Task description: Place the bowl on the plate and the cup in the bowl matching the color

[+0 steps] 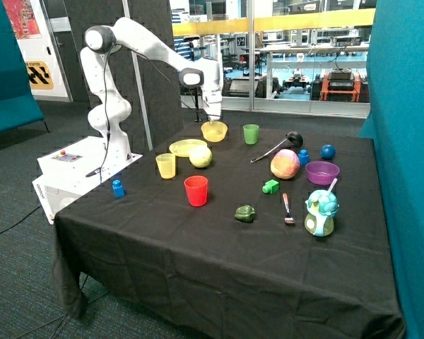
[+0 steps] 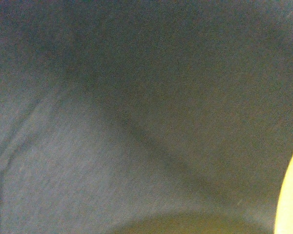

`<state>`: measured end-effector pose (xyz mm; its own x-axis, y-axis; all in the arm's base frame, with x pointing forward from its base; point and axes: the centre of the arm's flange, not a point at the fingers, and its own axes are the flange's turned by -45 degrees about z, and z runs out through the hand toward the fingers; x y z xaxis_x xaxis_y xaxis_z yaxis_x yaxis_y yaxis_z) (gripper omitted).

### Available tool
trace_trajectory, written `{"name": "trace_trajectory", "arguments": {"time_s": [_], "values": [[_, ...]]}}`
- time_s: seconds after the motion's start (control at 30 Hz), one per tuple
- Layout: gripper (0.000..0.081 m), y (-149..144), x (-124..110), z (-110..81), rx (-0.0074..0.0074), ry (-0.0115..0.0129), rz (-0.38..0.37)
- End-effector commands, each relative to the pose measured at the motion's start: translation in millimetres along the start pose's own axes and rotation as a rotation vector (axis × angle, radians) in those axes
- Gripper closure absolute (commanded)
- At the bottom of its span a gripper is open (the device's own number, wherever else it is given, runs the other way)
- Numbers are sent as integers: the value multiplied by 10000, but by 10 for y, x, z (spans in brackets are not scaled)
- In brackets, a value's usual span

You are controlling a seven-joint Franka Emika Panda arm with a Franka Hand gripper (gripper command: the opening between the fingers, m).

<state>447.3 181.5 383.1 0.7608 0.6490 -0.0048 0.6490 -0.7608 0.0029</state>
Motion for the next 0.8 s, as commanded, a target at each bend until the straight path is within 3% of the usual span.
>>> {"name": "trace_trajectory", "arguments": {"time_s": [0.0, 0.43, 0.77], "values": [[808, -337, -410, 85, 28, 48, -376], [808, -477, -907, 429, 29, 48, -100], [808, -492, -1032, 666, 29, 47, 267]]}}
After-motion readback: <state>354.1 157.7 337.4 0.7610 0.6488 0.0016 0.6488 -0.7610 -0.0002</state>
